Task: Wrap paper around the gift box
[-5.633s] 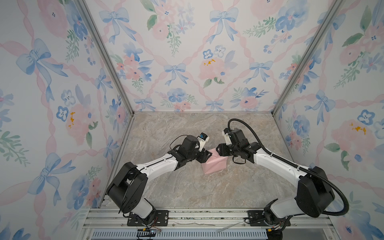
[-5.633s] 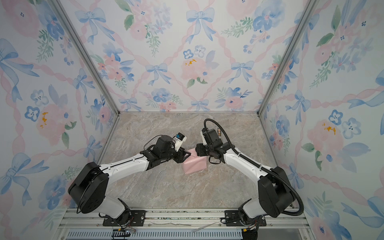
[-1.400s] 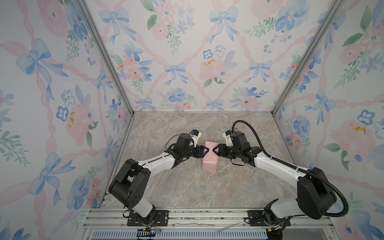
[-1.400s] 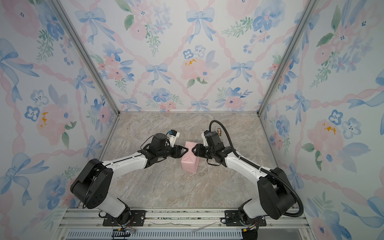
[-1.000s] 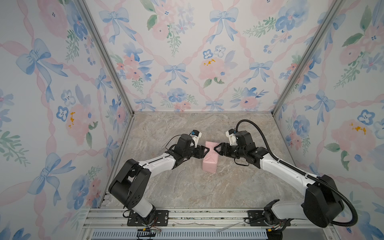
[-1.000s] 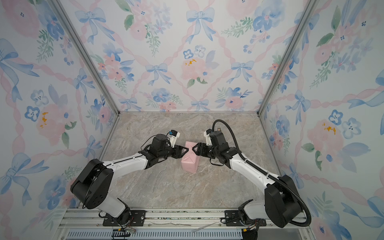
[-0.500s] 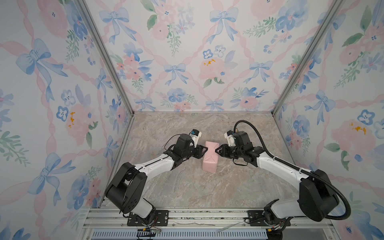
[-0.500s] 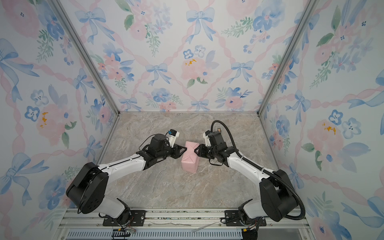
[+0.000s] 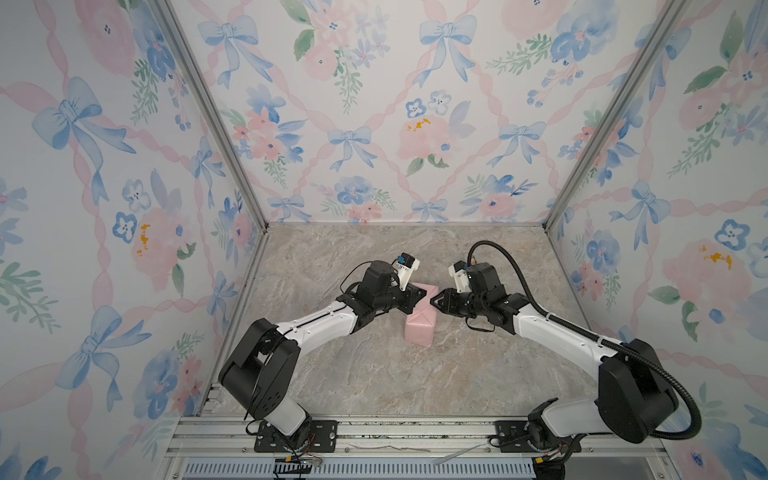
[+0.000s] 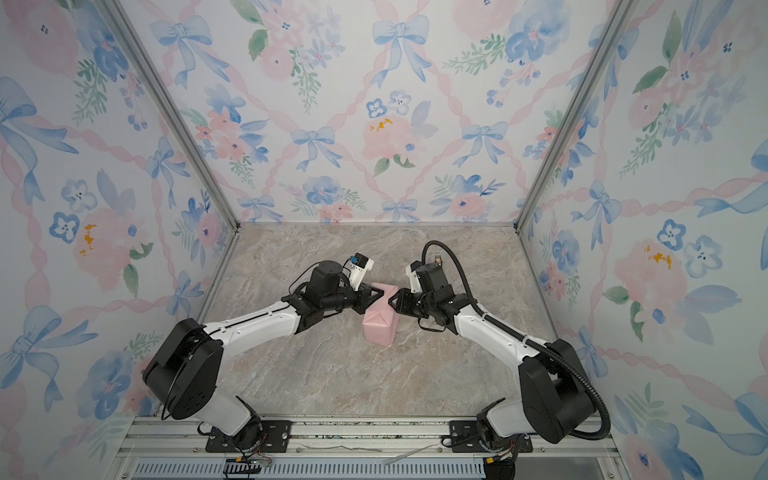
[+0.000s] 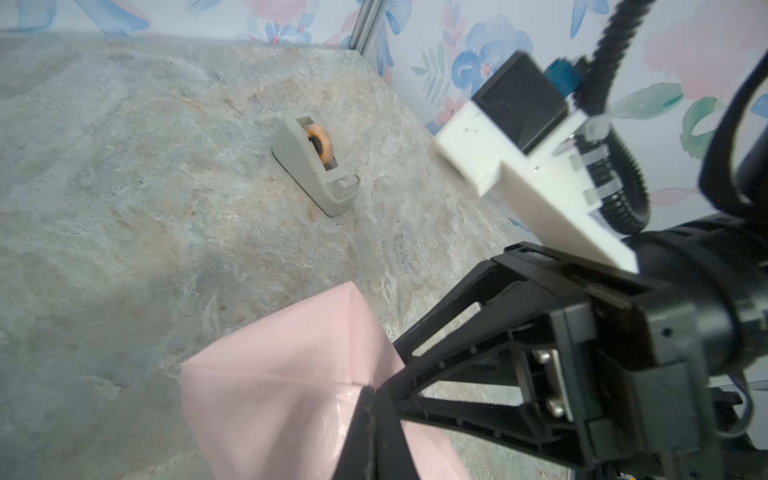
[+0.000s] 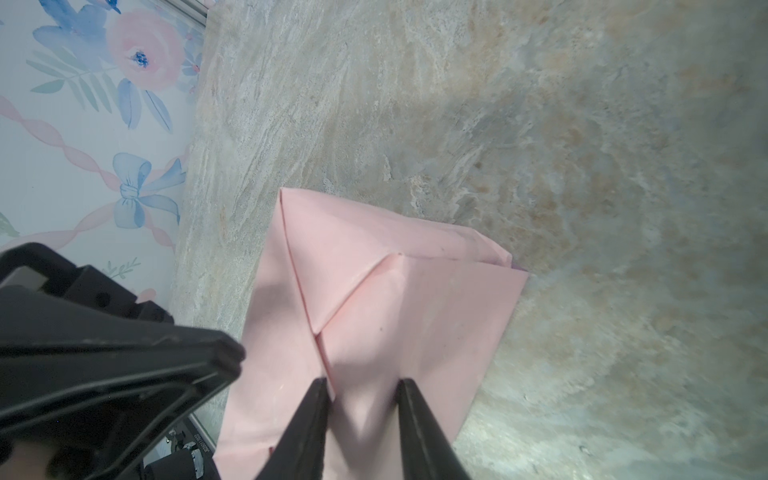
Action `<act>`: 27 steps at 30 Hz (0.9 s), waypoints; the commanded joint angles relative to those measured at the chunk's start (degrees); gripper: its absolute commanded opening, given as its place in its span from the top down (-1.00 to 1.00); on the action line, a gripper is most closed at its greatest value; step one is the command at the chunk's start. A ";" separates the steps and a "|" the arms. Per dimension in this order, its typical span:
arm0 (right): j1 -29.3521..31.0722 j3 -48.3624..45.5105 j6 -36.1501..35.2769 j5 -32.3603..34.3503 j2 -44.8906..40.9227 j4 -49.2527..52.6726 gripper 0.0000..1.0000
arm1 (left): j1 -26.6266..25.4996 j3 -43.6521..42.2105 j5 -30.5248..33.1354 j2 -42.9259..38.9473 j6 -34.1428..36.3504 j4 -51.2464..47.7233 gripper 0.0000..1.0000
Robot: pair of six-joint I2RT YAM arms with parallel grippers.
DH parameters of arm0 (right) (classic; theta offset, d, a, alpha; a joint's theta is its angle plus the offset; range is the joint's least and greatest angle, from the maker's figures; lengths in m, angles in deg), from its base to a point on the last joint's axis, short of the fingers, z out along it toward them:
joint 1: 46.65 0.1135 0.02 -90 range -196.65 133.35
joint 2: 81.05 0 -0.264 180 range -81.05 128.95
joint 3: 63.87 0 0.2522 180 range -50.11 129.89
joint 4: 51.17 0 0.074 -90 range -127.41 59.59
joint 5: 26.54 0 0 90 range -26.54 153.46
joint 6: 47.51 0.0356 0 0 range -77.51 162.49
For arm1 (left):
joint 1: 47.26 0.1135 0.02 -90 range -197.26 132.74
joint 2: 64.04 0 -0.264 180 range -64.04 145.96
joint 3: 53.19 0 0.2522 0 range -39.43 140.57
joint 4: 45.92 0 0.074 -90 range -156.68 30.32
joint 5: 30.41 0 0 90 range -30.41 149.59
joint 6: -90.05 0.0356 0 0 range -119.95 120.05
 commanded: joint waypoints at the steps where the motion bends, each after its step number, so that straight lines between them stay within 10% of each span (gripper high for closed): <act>1: -0.75 -1.69 -0.63 2.13 1.04 3.03 0.37 | -0.04 -0.23 -0.05 2.34 0.88 0.11 0.93; 12: -2.34 -1.29 -4.96 3.36 -7.47 5.48 0.02 | -0.02 -3.76 0.29 4.56 0.13 -0.10 0.94; 27: -26.05 7.96 -26.08 -5.92 -1.25 12.18 0.06 | -0.17 -5.39 -0.10 3.19 -0.50 -0.10 0.92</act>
